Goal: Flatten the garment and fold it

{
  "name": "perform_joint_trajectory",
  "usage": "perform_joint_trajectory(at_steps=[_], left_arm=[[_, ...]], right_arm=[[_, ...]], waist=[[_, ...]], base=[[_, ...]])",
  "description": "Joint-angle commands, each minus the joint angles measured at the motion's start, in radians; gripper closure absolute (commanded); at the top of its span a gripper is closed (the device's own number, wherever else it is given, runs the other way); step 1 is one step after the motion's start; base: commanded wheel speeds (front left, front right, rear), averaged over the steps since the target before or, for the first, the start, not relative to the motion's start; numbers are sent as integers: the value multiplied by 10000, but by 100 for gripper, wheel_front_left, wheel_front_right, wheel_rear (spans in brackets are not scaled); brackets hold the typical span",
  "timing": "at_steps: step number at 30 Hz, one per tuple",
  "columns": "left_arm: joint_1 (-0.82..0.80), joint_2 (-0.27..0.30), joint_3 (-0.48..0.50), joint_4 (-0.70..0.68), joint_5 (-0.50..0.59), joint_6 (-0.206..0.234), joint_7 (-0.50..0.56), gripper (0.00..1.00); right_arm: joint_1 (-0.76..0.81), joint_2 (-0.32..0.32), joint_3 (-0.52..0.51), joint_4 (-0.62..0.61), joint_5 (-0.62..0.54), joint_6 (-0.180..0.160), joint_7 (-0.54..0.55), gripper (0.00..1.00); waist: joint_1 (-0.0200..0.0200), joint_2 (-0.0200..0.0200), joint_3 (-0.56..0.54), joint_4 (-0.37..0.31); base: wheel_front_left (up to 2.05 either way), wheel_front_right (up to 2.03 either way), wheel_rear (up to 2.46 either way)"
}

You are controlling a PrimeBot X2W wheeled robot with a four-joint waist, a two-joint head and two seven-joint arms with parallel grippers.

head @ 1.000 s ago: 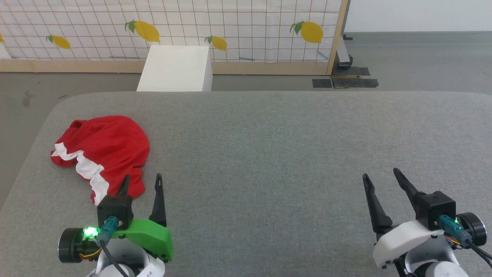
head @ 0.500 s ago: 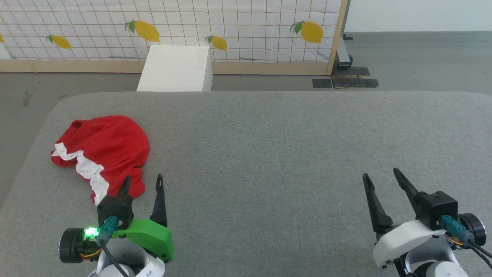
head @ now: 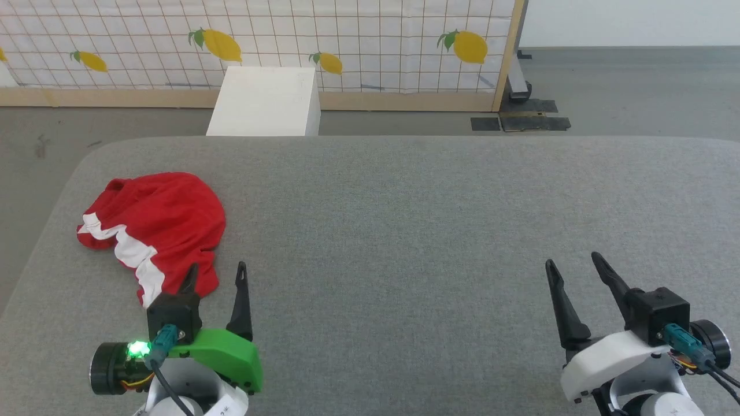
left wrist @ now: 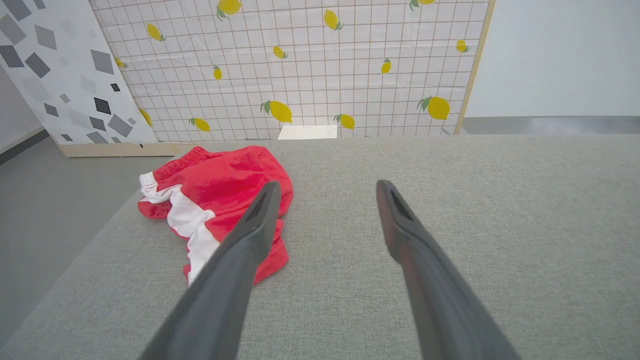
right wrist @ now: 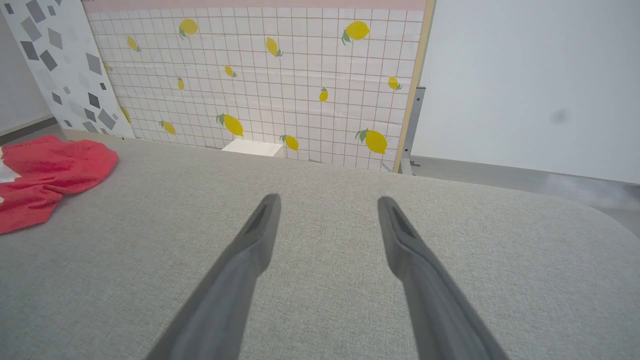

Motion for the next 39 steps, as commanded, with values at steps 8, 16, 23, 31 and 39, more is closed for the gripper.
perform_joint_trajectory(at_steps=[8, 16, 23, 31, 39], left_arm=[[58, 92, -95, -1, -117, -102, 176, 0], [65, 140, -156, 0, -200, -121, 257, 0], [78, 175, -221, -20, -277, -124, 324, 0], [79, 213, -313, -34, -346, -112, 336, 0], [35, 249, -351, -96, -384, -14, 134, 0]], right_arm=[[-85, 0, -30, 85, 67, -5, -14, 0], [-97, 4, -44, 108, 101, -6, -16, 0], [-122, 7, -67, 92, 152, -7, -17, 0], [-164, 12, -103, 99, 223, -8, -34, 0], [-164, 16, -164, 8, 288, -9, -168, 0]], waist=[[-1, 0, 30, 8], [-1, 0, 38, 1], [-1, 0, 51, -8], [-1, 0, 40, -10], [-1, 0, 32, 2]], base=[[0, 0, 0], [0, 0, 0], [0, 0, 0], [0, 0, 0], [0, 0, 0]])
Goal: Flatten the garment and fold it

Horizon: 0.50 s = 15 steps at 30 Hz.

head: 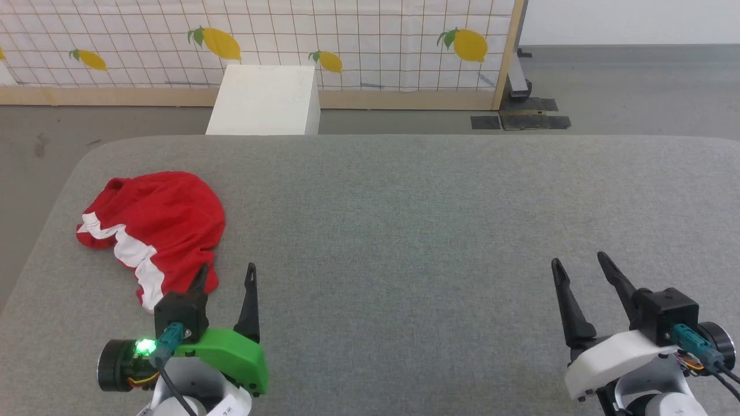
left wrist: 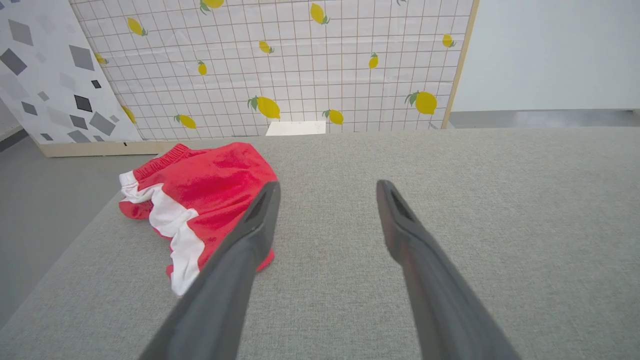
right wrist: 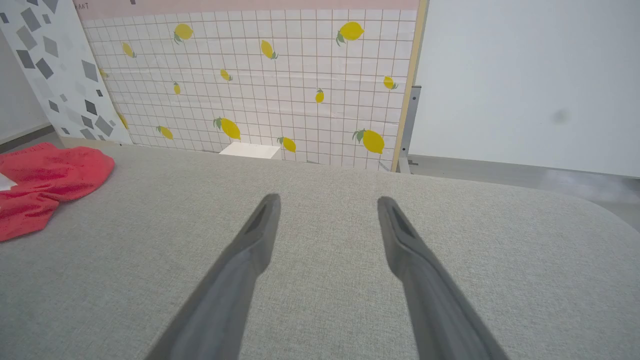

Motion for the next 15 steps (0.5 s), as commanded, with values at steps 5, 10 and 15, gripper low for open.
perform_joint_trajectory(at_steps=[5, 10, 15], left_arm=[[20, 127, -71, -32, -157, 95, -70, 0], [33, 173, -135, -7, -221, 100, -21, 0], [31, 222, -192, 3, -271, 119, 3, 0]], right_arm=[[-155, 17, -43, -62, 128, -10, -87, 0], [-175, 19, -33, -75, 173, -10, -80, 0], [-174, 21, -18, -79, 217, -11, -114, 0]], waist=[[-1, 0, -6, 28], [-1, 0, 6, 43], [-1, 0, 30, 54]], base=[[0, 0, 0], [0, 0, 0], [0, 0, 0]])
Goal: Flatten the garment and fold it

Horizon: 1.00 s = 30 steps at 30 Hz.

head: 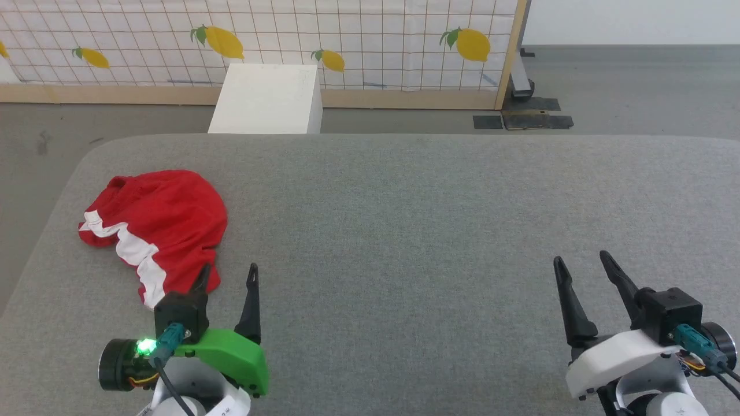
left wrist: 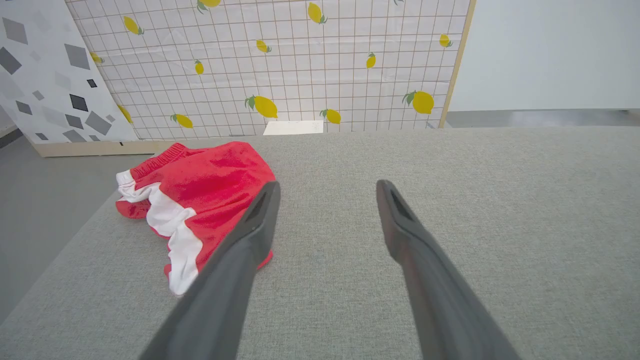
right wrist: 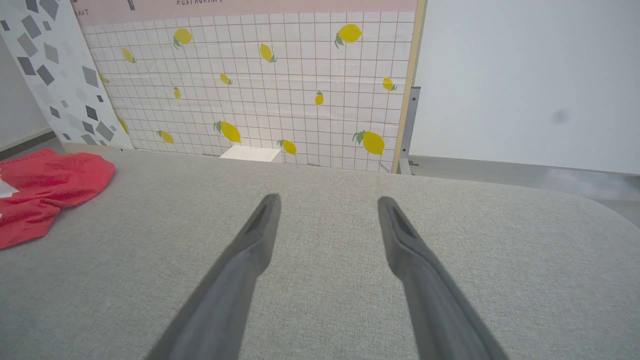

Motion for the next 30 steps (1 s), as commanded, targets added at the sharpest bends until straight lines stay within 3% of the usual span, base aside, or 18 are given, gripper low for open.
perform_joint_trajectory(at_steps=[1, 17, 30], left_arm=[[24, 76, -33, 12, -39, 112, 23, 0], [-43, 245, -263, 72, -195, 200, 130, 0], [-163, 515, -339, 258, -334, 319, 255, 0]], right_arm=[[-182, 20, 0, -56, 80, -11, -80, 0], [-110, 25, 131, -53, 287, -13, -157, 0], [125, 28, 439, -146, 597, -15, -337, 0]], waist=[[-1, -1, 26, 1], [-1, -1, 5, 261], [-1, -1, -57, 1631]], base=[[0, 0, 0], [0, 0, 0], [0, 0, 0]])
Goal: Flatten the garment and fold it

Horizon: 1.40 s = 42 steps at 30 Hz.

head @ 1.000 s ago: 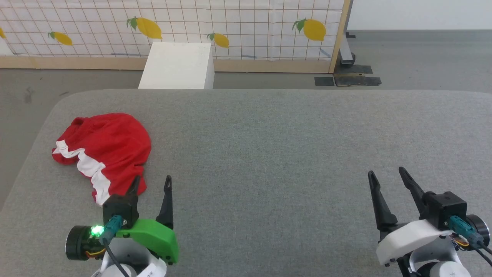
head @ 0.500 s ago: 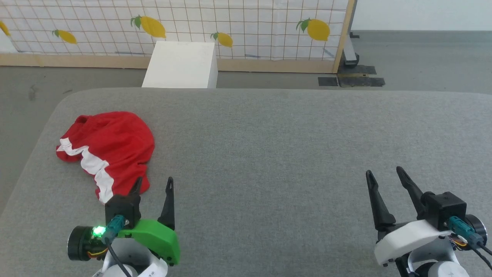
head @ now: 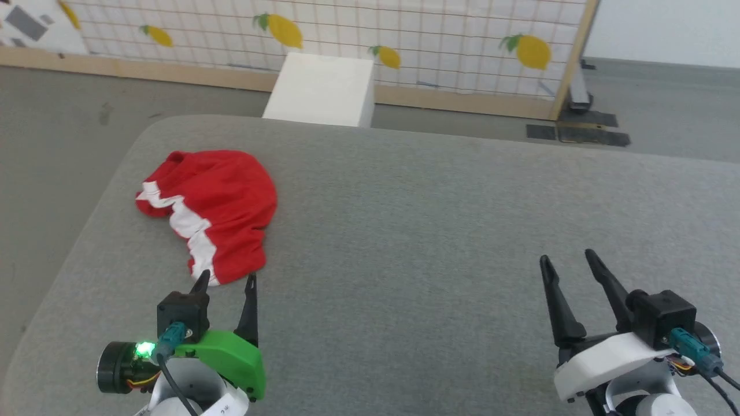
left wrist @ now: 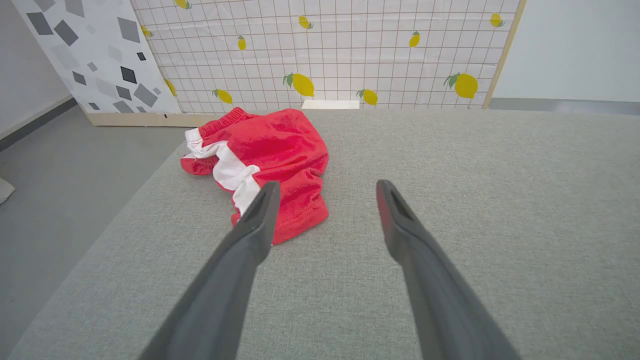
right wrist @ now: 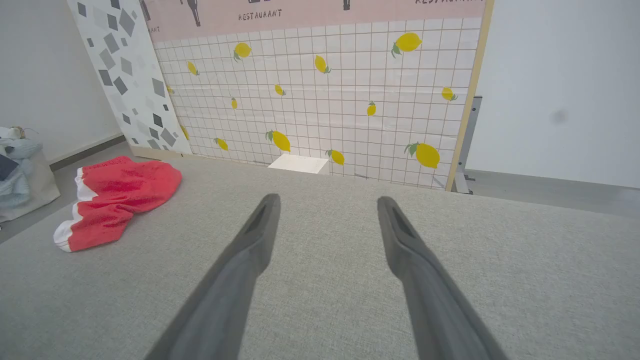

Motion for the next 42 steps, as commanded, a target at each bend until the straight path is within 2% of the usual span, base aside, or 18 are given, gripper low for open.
perform_joint_trajectory(at_steps=[1, 8, 19, 33, 42], left_arm=[[-134, 129, 0, 30, -118, 67, 10, 0], [-219, 215, -73, 53, -143, 154, 68, 0], [-243, 212, -198, 51, -167, 267, 77, 0], [-293, 236, -300, 176, -262, 362, 6, 0], [-359, 258, -335, 207, -559, 248, 258, 0]], right_arm=[[108, 23, 78, -66, 93, -13, -90, 0], [267, 24, 286, -111, 193, -13, -155, 0], [374, 24, 344, -117, 348, -13, -246, 0], [429, 24, 398, -108, 384, -13, -247, 0], [271, -25, 355, -459, 188, -13, -37, 0]], waist=[[0, 0, -64, 533], [0, 0, -120, 1429], [0, 0, -78, 2211], [0, 0, -136, 2377], [0, 0, 450, 1962]], base=[[0, 0, 0], [0, 0, 0], [0, 0, 0], [0, 0, 0], [0, 0, 0]])
